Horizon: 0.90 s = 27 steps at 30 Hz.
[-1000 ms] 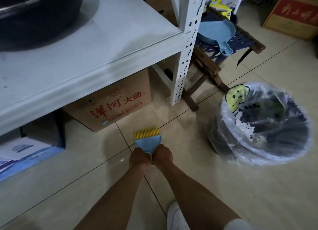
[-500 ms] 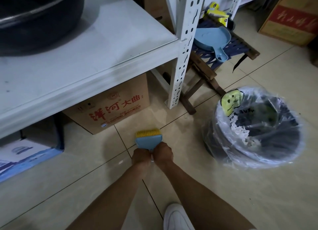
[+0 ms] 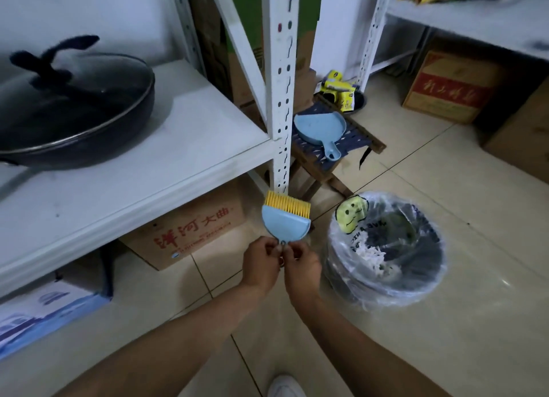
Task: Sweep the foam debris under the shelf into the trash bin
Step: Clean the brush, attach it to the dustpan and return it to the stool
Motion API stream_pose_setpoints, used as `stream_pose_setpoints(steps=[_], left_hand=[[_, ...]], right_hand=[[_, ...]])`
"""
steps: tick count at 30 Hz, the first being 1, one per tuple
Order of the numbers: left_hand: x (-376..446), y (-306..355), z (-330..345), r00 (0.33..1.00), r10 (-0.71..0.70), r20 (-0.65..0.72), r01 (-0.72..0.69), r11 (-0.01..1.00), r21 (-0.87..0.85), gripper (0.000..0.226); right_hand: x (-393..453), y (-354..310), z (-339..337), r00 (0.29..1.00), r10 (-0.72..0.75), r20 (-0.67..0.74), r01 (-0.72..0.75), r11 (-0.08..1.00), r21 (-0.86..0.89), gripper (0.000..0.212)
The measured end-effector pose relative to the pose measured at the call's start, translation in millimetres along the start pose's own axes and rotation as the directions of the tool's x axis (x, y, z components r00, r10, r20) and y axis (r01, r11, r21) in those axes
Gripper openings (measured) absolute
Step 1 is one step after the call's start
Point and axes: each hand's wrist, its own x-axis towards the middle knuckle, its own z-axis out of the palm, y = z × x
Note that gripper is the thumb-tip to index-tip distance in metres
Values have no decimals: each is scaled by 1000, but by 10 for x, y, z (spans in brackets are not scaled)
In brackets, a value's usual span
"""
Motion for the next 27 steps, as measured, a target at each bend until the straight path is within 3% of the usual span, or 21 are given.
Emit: stream_pose_setpoints(steps=[5,11,18,27], left_hand=[[20,624,192,985,170,8,-170,984,53,11],[334,1534,430,959,282,7,-281,951,127,17],[993,2004,671,976,212,38,-215,970,117,21],[1575,1838,974,994,105,-31,-100,986,137,17]], right_hand=[[150,-474,-457,980,-148,-132,148,989,-13,14],[820,-1030,-843,955,-250,-162,243,968,-60,20],[1659,-1423,-960,964,-265,-1,262,954,-148,20],[2306,-1348,-769,965,-251,70,261,920,-293,21]])
